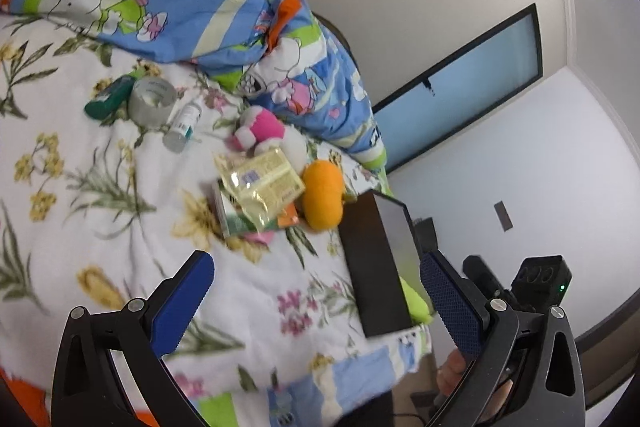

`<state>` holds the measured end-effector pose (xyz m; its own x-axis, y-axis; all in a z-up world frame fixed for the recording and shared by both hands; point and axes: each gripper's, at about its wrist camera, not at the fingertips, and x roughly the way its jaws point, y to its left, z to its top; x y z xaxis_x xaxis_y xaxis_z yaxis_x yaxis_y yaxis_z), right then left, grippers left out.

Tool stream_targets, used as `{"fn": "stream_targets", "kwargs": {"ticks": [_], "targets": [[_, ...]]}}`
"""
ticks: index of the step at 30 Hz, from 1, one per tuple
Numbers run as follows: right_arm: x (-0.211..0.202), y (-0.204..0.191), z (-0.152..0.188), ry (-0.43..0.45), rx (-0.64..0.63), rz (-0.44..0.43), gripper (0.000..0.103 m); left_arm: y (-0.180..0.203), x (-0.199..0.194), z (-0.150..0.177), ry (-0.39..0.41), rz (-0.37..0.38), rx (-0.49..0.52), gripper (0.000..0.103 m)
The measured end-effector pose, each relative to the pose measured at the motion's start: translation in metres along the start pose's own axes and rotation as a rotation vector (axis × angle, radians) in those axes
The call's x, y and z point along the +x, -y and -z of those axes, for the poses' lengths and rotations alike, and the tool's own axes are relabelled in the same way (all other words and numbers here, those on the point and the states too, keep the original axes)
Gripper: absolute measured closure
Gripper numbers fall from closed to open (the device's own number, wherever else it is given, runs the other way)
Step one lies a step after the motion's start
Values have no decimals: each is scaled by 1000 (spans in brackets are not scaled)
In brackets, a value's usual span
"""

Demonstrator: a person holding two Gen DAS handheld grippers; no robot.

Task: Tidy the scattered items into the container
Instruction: 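Move the right tool back toward the yellow snack bag, then grasp the yellow snack bag with the right gripper and lift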

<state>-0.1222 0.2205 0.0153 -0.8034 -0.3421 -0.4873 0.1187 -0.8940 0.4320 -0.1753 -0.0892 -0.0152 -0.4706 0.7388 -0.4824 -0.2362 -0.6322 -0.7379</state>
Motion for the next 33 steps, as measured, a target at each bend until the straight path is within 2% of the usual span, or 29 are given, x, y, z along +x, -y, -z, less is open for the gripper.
{"fn": "stream_targets", "kwargs": {"ticks": [2,6,11,13,17,21,30,33], "targets": [[18,12,2,-25,15,12,0,-12,13,-5,12,3,-31,0],[54,36,7,-76,62,9,0,-37,50,-16,-59,-51,-75,0],[99,62,10,-130,135,-51,0,-67,99,-28,-124,-26,-155,0],[116,69,12,-142,143,-61,0,-75,117,-33,-129,-44,-161,0],[151,81,16,-189,140,-74,1,-80,149,-45,-140,-111,-120,0],[184,94,22,-239,162,-93,11,-82,184,-55,-184,-188,-52,0],[231,118,20,-256,201,-76,32,-85,240,-66,-245,-267,59,1],[239,122,17,-259,198,-66,33,-81,253,-68,-250,-284,107,1]]}}
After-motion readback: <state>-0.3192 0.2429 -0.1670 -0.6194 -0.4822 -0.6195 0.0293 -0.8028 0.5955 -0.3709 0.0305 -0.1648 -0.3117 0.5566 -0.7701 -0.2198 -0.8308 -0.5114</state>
